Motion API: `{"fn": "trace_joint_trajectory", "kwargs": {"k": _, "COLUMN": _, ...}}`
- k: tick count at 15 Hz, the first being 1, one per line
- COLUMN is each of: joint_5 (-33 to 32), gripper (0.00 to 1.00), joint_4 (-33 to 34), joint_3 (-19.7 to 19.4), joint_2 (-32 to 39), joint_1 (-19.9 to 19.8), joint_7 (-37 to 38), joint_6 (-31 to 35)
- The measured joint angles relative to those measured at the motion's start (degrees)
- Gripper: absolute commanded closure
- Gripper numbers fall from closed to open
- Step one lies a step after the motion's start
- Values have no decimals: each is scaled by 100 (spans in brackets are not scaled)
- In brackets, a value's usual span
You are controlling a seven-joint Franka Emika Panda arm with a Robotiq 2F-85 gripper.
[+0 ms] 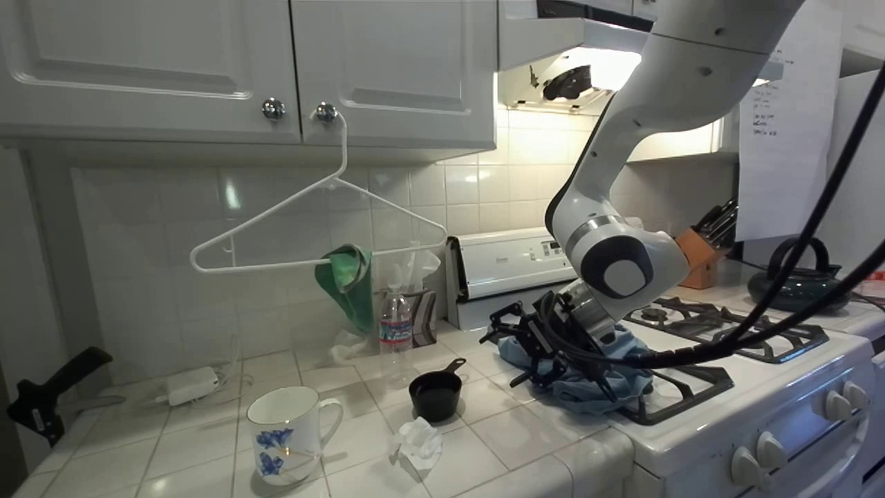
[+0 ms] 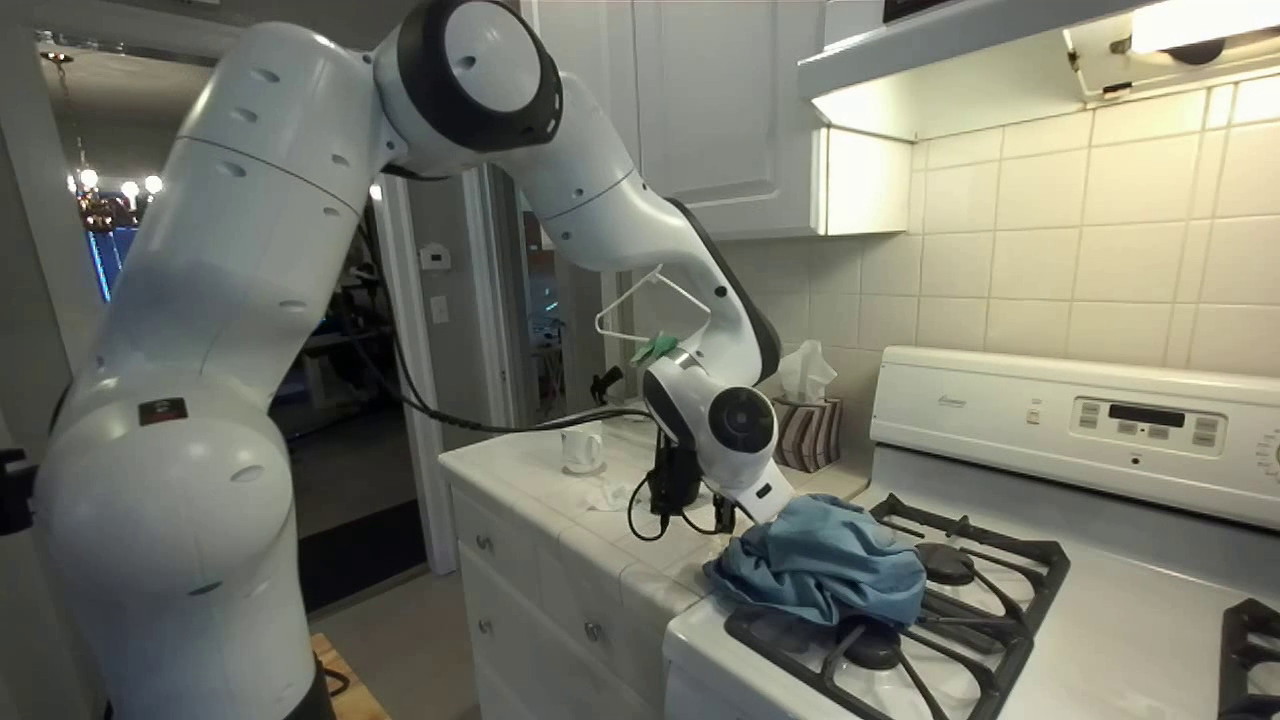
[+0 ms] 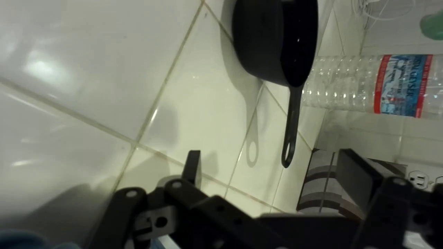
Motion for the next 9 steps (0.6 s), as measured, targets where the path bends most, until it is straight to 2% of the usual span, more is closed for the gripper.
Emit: {"fn": "trace_joint_trajectory", "kwargs": {"k": 9, "joint_5": 55, "gripper": 0, "joint_4": 296, "joint_3": -23, "joint_2": 329, "joint_1": 38, "joint_7": 156, "joint_6": -168}}
